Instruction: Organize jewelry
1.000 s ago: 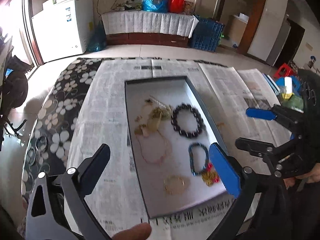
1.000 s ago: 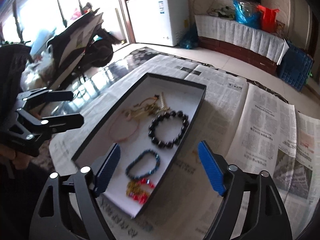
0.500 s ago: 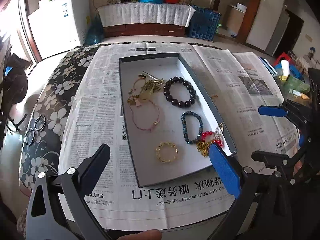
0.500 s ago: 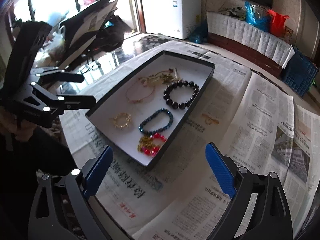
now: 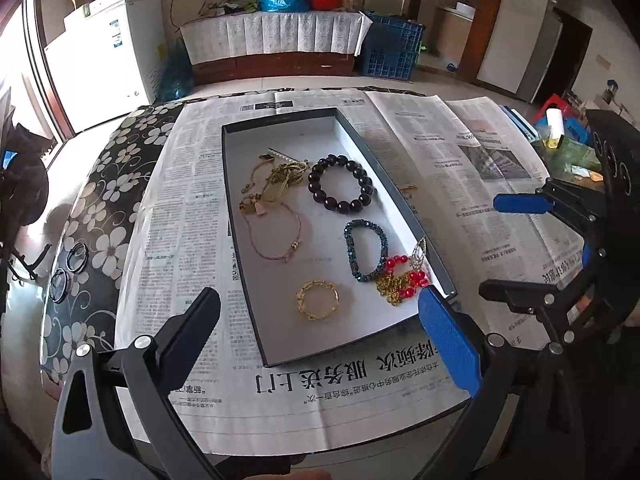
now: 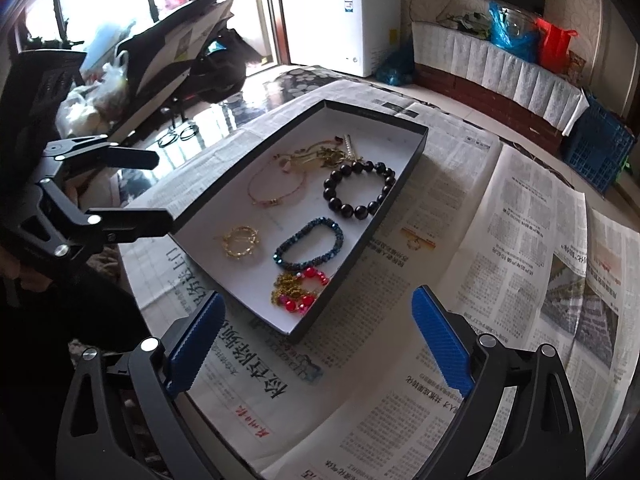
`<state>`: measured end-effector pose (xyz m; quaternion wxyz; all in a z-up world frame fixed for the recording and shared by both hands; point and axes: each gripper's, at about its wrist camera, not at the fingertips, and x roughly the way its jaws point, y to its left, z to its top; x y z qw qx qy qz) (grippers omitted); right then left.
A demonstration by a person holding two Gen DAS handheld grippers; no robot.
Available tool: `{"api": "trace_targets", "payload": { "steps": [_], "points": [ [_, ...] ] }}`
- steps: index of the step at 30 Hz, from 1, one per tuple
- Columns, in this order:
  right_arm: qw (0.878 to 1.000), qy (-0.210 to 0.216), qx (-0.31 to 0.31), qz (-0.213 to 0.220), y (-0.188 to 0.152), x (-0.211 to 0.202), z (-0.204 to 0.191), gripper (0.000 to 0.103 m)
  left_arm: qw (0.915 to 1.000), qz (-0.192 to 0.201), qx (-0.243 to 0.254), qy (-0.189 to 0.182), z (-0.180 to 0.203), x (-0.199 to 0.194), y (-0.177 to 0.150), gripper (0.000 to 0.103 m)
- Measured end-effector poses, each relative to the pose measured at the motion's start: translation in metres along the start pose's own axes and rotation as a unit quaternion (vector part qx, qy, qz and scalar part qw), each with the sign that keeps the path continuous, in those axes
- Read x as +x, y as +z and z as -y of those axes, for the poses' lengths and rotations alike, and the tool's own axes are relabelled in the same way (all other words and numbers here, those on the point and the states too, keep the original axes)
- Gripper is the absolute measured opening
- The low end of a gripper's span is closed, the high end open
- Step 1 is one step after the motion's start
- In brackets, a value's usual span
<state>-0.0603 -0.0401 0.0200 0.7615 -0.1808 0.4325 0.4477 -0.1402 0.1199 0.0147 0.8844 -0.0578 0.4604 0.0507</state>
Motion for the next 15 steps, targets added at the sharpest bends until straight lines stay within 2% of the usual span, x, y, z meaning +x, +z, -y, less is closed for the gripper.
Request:
{"api": "trace_targets", "payload": {
  "steps": [15],
  "points": [
    [1.0, -0.006, -0.001, 0.0, 0.0021, 0.0008, -0.0016, 0.096, 1.0, -0.001, -0.002, 0.001, -0.0033, -0.0003, -0.0006, 0.098]
  ]
}}
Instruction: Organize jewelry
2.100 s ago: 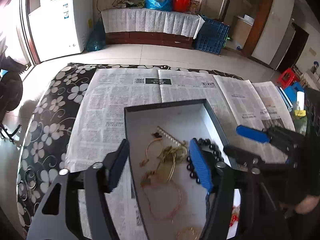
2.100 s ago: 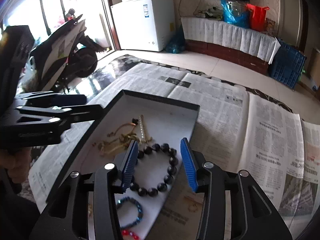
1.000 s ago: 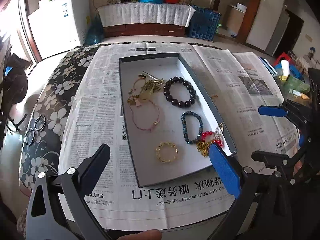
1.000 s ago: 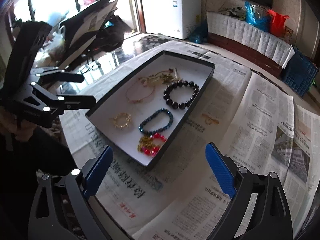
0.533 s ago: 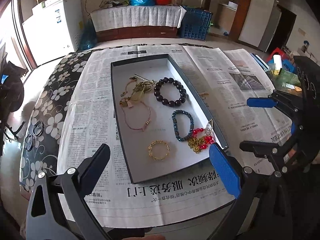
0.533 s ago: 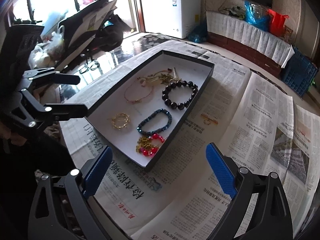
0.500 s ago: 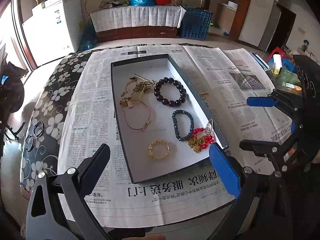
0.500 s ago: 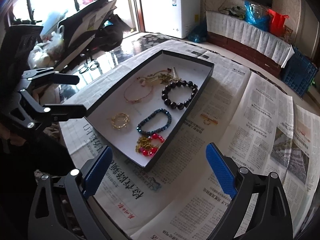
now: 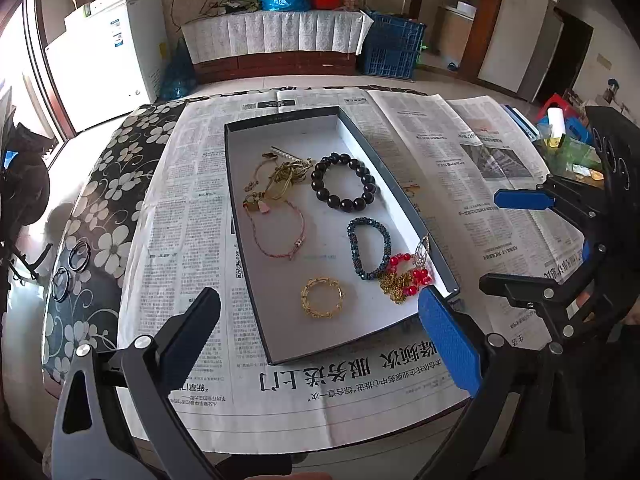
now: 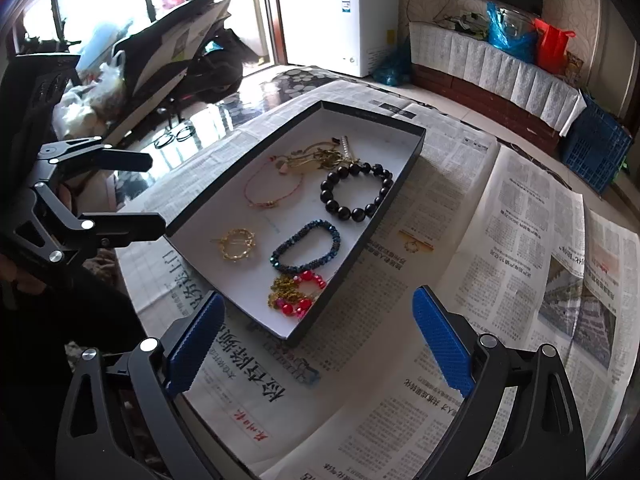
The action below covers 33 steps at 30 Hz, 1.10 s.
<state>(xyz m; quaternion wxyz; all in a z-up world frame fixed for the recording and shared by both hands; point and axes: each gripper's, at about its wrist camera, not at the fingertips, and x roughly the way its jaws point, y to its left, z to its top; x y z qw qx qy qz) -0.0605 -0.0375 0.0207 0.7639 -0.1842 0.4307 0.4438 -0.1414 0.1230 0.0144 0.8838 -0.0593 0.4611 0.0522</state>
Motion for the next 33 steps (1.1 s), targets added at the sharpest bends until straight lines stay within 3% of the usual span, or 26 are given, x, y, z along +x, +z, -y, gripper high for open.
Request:
{"api": "trace_targets", "payload": {
  "steps": [33],
  "points": [
    [1.0, 0.001, 0.002, 0.001, 0.0004, -0.0005, 0.0012, 0.097, 1.0, 0.003, 0.006, 0.004, 0.001, -0.0004, 0.0004, 0.098]
  ]
}}
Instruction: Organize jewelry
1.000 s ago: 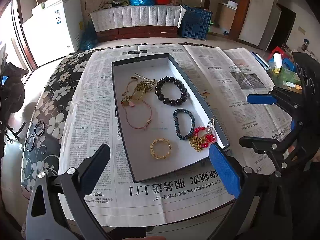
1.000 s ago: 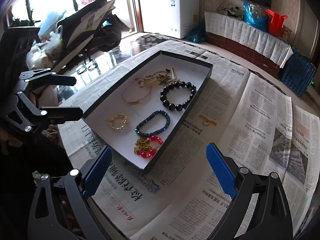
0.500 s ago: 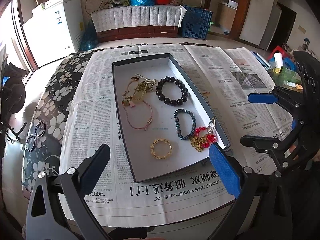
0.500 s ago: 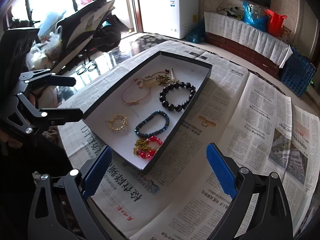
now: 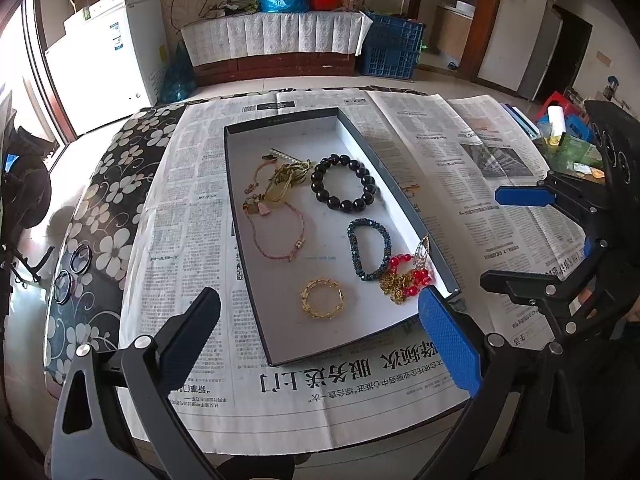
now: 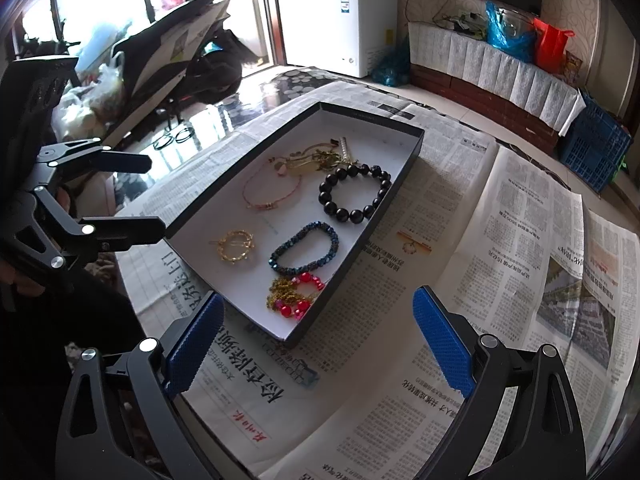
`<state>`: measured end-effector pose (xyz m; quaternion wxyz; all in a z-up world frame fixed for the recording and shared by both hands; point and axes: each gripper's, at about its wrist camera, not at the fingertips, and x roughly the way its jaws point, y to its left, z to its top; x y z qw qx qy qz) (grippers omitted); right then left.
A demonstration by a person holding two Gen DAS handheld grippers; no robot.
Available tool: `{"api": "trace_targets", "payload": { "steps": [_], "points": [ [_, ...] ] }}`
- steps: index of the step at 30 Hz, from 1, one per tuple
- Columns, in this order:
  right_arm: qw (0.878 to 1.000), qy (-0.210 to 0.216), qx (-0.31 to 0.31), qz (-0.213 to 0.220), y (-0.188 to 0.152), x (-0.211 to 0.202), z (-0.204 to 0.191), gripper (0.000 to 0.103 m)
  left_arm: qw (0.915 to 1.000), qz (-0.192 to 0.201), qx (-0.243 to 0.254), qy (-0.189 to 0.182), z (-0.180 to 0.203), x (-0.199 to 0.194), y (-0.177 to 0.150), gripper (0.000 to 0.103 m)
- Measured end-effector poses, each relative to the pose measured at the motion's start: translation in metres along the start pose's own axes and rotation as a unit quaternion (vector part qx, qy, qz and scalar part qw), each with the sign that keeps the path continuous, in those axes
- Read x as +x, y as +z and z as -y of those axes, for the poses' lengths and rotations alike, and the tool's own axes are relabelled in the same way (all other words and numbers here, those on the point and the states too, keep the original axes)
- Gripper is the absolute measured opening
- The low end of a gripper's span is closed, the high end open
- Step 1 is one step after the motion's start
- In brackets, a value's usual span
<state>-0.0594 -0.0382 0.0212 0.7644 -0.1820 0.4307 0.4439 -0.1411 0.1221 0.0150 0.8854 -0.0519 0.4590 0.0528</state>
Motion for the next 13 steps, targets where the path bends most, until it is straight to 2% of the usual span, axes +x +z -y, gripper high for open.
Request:
{"api": "trace_targets", "payload": {
  "steps": [13],
  "points": [
    [1.0, 0.0, -0.001, 0.001, 0.0005, -0.0013, 0.001, 0.097, 0.9999, -0.008, -0.013, 0.002, -0.0044, 0.0031, 0.0005, 0.098]
  ]
}}
